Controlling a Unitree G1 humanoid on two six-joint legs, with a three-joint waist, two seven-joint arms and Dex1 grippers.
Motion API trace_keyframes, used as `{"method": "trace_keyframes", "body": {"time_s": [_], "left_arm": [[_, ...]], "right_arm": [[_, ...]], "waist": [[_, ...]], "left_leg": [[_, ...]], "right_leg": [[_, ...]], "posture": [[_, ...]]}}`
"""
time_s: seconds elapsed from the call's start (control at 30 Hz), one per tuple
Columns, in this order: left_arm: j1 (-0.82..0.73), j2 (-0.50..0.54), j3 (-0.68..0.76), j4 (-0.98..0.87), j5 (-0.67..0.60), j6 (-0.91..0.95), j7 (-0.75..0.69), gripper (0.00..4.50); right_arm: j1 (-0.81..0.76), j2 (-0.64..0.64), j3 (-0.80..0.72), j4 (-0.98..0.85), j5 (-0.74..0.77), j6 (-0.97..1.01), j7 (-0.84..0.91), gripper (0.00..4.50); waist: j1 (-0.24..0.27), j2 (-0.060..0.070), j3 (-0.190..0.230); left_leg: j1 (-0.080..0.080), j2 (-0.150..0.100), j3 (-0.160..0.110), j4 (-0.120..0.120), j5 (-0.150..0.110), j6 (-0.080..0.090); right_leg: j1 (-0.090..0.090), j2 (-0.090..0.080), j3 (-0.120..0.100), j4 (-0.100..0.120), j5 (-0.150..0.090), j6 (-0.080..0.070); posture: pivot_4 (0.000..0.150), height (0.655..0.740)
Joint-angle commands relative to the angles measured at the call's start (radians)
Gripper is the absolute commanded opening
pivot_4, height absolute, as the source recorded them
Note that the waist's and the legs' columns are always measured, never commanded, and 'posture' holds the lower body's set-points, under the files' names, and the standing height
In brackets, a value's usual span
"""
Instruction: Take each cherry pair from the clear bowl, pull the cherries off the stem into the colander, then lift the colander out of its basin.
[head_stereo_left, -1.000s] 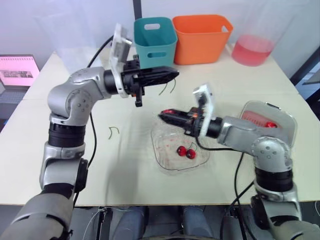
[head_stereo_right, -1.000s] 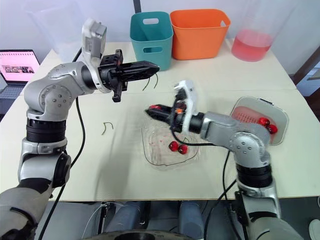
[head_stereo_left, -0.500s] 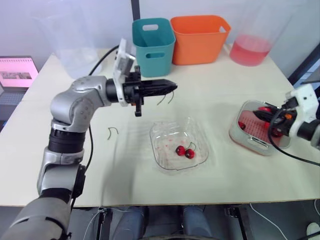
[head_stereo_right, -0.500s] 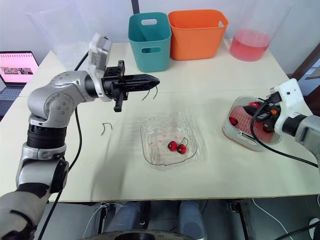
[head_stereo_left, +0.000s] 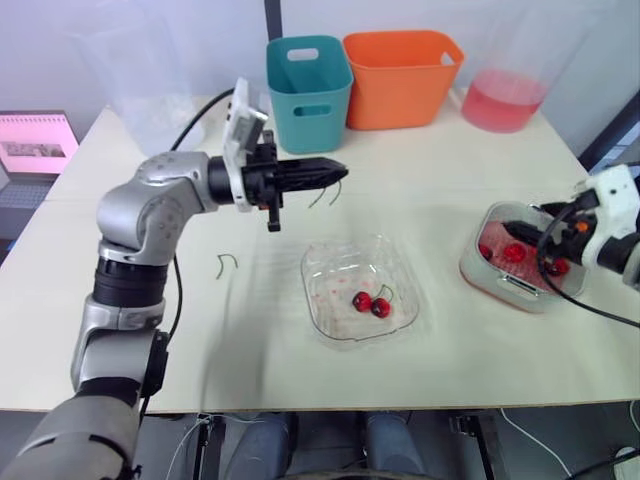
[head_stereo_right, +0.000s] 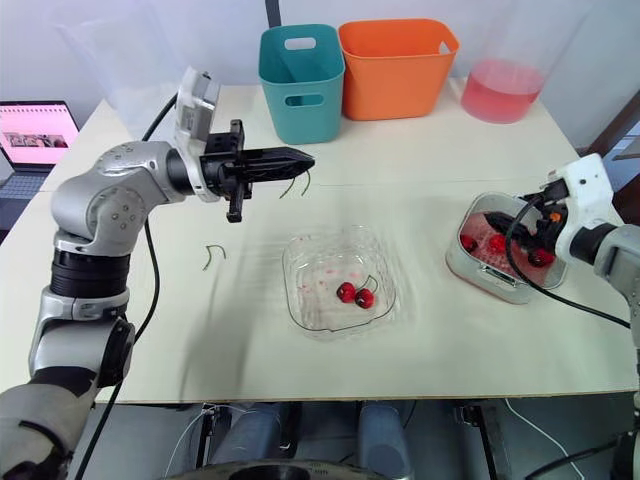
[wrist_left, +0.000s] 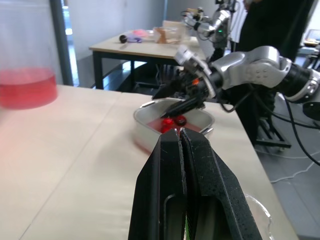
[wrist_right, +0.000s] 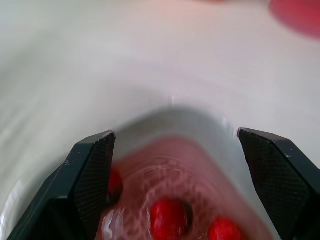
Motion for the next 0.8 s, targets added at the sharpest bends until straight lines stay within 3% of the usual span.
{"method": "trace_keyframes", "body": {"time_s": [0.03, 0.17, 0.33, 0.47, 0.7, 0.73, 0.8], "left_arm": [[0.013, 0.03, 0.083, -0.01, -0.003, 0.04, 0.113, 0.0], [0.163, 0.118, 0.176, -0.056, -0.048, 0.183, 0.194, 0.0], [0.348, 0.195, 0.32, -0.07, -0.131, 0.338, 0.256, 0.0], [0.514, 0.242, 0.376, -0.082, -0.132, 0.353, 0.265, 0.0], [0.609, 0.234, 0.383, -0.069, -0.119, 0.317, 0.287, 0.0], [0.616, 0.235, 0.381, -0.064, -0.113, 0.306, 0.285, 0.63], [0.625, 0.239, 0.381, -0.059, -0.111, 0.293, 0.284, 1.46]], "right_arm": [[-0.105, 0.045, -0.034, -0.125, 0.137, 0.095, -0.01, 4.24], [-0.249, 0.165, 0.144, -0.374, 0.331, 0.266, -0.011, 4.24], [-0.339, 0.295, 0.341, -0.524, 0.385, 0.312, -0.015, 4.24], [-0.368, 0.35, 0.473, -0.544, 0.332, 0.282, 0.024, 4.24], [-0.34, 0.337, 0.598, -0.528, 0.192, 0.2, 0.086, 4.24], [-0.336, 0.334, 0.602, -0.521, 0.176, 0.193, 0.091, 4.38], [-0.329, 0.329, 0.605, -0.512, 0.155, 0.183, 0.101, 4.38]], "waist": [[-0.004, 0.0, 0.0], [-0.024, 0.001, -0.001], [-0.016, 0.0, 0.0], [-0.002, 0.0, 0.0], [0.013, -0.001, 0.0], [0.01, -0.001, 0.0], [0.006, -0.001, -0.001]], "left_leg": [[0.0, 0.0, 0.0, 0.0, 0.0, 0.0], [0.001, 0.001, -0.001, -0.001, 0.0, -0.001], [-0.002, 0.001, -0.004, -0.001, 0.0, 0.0], [-0.002, -0.001, -0.004, -0.001, 0.0, 0.0], [-0.002, -0.001, -0.004, 0.0, -0.001, 0.001], [-0.002, -0.001, -0.004, 0.0, -0.001, 0.001], [-0.002, -0.001, -0.003, -0.001, -0.001, 0.001]], "right_leg": [[0.0, 0.0, 0.0, 0.0, 0.0, 0.0], [-0.002, 0.001, 0.001, 0.001, 0.0, 0.0], [-0.003, 0.001, 0.0, 0.001, 0.0, 0.0], [-0.003, -0.001, 0.0, 0.0, 0.0, 0.0], [-0.002, -0.002, 0.0, 0.0, 0.0, 0.0], [-0.002, -0.002, 0.0, 0.0, 0.0, 0.0], [-0.003, -0.002, 0.0, 0.0, 0.0, 0.0]], "posture": [[0.15, 0.74], [0.15, 0.74], [0.15, 0.74], [0.15, 0.74], [0.15, 0.74], [0.15, 0.74], [0.15, 0.74]]}}
